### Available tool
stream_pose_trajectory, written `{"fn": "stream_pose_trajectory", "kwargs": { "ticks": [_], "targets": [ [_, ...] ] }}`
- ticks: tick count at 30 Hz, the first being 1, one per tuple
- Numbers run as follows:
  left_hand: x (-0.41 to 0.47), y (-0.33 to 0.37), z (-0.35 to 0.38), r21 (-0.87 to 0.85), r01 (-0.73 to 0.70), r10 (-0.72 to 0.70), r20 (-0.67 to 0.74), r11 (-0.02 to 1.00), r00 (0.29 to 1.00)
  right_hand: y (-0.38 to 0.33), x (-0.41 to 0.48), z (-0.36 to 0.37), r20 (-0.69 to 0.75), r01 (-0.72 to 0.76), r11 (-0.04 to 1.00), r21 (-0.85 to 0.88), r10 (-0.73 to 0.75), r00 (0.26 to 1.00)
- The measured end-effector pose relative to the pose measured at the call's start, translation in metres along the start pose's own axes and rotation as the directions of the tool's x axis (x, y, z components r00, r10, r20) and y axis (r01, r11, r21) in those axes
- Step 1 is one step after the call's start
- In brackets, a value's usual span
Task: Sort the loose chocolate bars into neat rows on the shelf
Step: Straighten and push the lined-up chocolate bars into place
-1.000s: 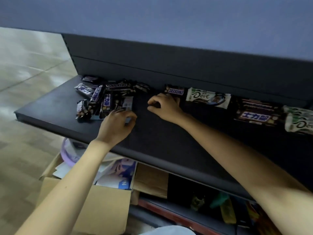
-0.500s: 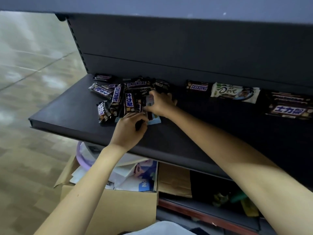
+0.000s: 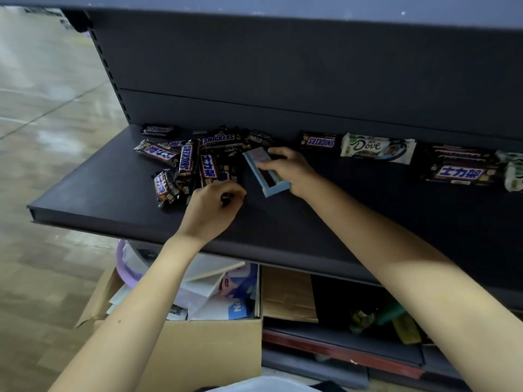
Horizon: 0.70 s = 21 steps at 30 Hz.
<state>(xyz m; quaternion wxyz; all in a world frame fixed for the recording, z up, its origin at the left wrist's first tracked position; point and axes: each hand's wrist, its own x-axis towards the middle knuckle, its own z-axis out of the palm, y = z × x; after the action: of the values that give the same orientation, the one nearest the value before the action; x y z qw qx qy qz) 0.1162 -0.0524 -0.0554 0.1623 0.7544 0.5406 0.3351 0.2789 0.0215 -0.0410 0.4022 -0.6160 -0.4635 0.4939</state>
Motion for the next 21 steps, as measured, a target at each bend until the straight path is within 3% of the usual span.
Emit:
{"fn": "stream_pose_trajectory", "kwargs": {
  "ticks": [3,5,7,8,14,17,19,21],
  "targets": [
    [0.0,0.001,-0.001,-0.036,-0.01,0.01,-0.009,0.999,1.0,-0.002,-0.012,-0.014,0.106,-0.132,0.899,0.417,0.096,0.99],
    [0.001,0.001,-0.001,-0.061,-0.015,0.014,-0.015,0.998,1.0,-0.003,-0.02,-0.024,0.243,-0.283,0.674,0.682,0.156,0.957],
    [0.002,0.0,-0.001,-0.083,-0.012,0.01,-0.022,0.996,1.0,-0.003,-0.029,-0.033,0.359,-0.396,0.472,0.788,0.17,0.918],
    [0.003,0.0,0.0,-0.089,-0.012,0.01,-0.024,0.996,1.0,-0.002,-0.032,-0.036,0.384,-0.413,0.424,0.806,0.157,0.91],
    [0.006,-0.001,0.003,-0.047,-0.031,0.029,-0.037,0.998,0.999,0.003,-0.041,-0.049,0.358,-0.315,0.497,0.809,0.01,0.934],
    [0.009,0.007,0.007,-0.053,-0.041,0.039,-0.053,0.998,0.998,0.002,-0.047,-0.051,0.33,-0.287,0.559,0.778,0.025,0.944],
    [0.018,0.018,0.013,-0.166,0.04,-0.045,-0.026,0.985,0.999,0.002,-0.051,-0.048,0.28,-0.263,0.616,0.743,0.072,0.957],
    [0.028,0.031,0.021,-0.352,0.198,-0.171,0.108,0.915,0.979,0.003,-0.055,-0.046,0.24,-0.239,0.649,0.722,0.09,0.967]
  ]
}}
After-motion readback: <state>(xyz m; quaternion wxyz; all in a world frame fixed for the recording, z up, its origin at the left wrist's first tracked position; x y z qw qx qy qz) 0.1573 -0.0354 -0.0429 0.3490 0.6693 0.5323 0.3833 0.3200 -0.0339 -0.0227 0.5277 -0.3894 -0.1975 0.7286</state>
